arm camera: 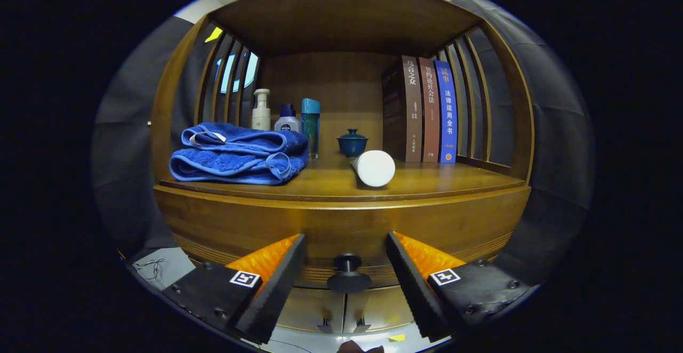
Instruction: Pull open the drawer, take out the items inside it, and place them on the countertop above the cabinet.
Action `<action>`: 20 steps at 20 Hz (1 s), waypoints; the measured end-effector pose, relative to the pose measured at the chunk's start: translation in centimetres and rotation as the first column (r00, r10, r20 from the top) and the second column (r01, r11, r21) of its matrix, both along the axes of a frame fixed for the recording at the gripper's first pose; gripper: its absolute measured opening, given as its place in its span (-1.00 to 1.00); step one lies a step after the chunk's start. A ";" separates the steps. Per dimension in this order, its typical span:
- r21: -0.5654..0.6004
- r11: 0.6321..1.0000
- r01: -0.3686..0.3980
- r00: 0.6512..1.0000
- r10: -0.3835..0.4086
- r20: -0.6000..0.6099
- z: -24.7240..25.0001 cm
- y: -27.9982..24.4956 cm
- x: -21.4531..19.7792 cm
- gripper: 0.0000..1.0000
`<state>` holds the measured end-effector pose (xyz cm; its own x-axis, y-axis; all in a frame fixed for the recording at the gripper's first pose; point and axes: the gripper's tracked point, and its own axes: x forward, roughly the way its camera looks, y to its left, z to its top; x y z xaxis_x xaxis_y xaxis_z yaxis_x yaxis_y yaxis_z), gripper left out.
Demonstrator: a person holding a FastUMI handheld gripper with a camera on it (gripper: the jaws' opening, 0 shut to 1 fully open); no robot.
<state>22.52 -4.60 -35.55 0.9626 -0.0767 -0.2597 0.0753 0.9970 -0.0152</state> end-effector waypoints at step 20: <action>0.011 0.997 -0.079 0.970 0.075 0.230 26.9 2.7 -12.7 0.98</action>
<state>9.82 -1.87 -8.66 0.9995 0.0031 -0.0326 -0.0027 0.9999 0.0134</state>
